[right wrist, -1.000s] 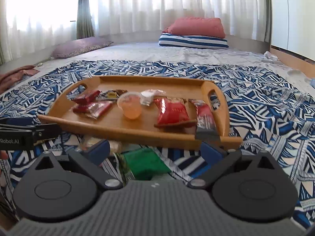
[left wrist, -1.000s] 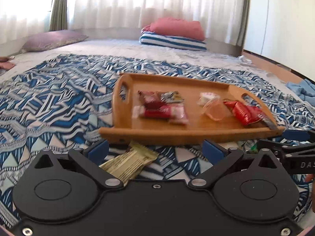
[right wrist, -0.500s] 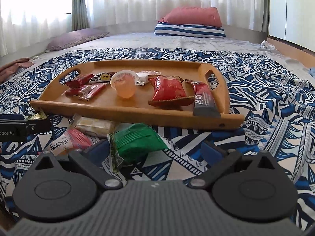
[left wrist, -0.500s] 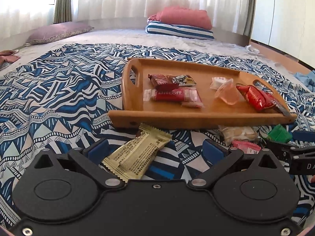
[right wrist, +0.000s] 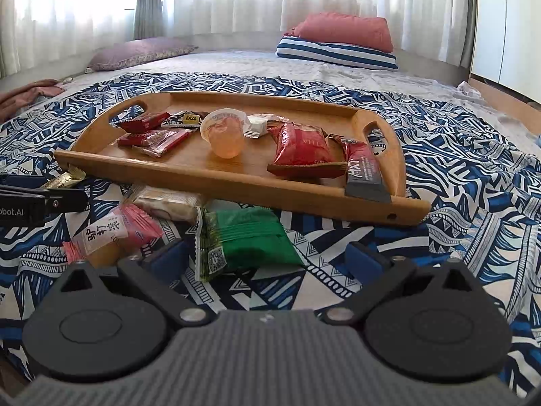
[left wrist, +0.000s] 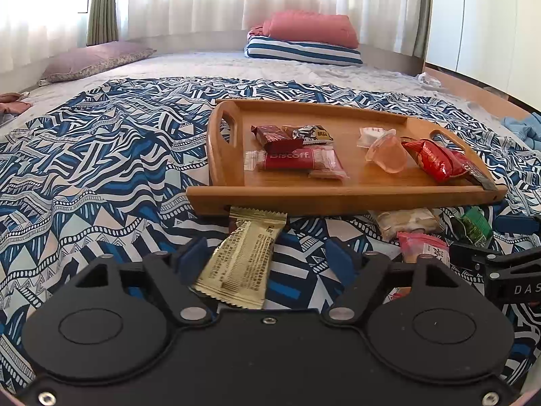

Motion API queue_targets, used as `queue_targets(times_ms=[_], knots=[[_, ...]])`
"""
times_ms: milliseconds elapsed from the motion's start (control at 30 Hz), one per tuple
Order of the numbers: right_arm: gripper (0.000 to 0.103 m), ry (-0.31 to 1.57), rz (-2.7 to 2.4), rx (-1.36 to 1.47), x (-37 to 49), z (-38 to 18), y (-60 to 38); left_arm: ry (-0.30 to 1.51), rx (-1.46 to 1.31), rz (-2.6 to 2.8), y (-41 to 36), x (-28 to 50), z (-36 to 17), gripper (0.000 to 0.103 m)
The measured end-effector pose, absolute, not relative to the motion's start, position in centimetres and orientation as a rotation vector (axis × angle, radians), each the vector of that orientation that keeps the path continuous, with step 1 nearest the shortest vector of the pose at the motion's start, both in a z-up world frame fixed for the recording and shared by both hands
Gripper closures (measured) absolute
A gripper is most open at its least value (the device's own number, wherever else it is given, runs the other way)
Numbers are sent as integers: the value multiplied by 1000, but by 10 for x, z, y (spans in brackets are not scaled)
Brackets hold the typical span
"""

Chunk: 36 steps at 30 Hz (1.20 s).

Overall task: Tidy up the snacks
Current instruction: 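Grasp the gold wafer bar with the left gripper while the right gripper grasps the green pack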

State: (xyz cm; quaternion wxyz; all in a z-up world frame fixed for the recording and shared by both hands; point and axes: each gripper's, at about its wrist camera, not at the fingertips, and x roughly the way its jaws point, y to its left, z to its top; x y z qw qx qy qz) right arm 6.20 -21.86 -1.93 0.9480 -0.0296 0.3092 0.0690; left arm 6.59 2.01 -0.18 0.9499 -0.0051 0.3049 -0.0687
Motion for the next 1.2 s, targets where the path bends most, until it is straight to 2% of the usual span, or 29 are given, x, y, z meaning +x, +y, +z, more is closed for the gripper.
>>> queue_targets(times_ms=[100,167,267,733,867,1133,1200], knots=[[0,627,142,-61,62,-21,-219,622,-6,-144,21,65,-1,41],[0,618,143,-72,61,-23,-218,625,-7,-153,21,64,-1,51],[0,608,142,-74,59,-25,-218,629,-13,-167,21,60,0,58],[0,607,148,-60,59,-25,-221,638,-10,-149,17,61,-1,58],[10,634,163,-48,61,-19,-221,647,-29,-149,21,63,1,69],[36,626,184,-73,59,-12,-210,667,-73,-165,31,65,5,71],[40,624,189,-76,58,-11,-208,664,-67,-165,30,63,5,71]])
